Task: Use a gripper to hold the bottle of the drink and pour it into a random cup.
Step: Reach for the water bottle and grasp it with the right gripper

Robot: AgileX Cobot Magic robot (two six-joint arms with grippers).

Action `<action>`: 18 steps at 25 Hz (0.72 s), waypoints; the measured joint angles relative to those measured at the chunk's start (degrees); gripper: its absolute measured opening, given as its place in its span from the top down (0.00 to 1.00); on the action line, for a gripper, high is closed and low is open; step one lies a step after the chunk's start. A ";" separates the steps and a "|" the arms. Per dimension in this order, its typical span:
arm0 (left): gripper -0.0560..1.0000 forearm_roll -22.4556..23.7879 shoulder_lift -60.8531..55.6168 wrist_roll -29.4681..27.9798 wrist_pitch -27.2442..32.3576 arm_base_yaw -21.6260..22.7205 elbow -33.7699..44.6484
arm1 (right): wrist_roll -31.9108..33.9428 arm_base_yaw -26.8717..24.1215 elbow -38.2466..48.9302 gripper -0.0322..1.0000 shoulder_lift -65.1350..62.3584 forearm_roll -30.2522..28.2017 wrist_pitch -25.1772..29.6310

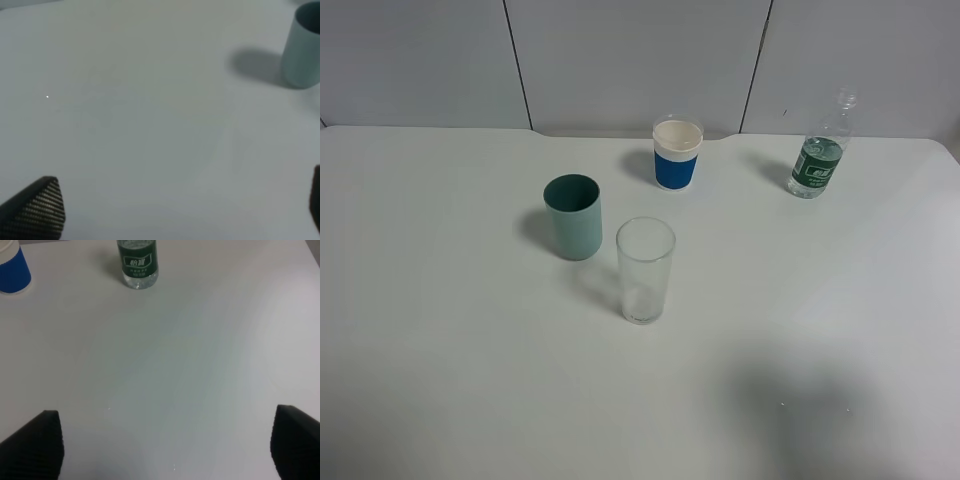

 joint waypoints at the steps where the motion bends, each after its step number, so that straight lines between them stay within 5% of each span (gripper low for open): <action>1: 0.01 0.00 0.00 0.00 0.00 0.18 0.00 | 0.00 0.00 0.00 0.18 0.00 0.00 0.00; 8: 0.01 0.00 0.00 0.00 0.00 6.15 0.00 | 0.00 0.00 0.00 0.18 0.00 0.00 0.00; 18: 0.01 0.00 0.00 0.00 0.00 6.67 0.00 | 0.00 0.00 0.00 0.18 0.00 0.00 0.00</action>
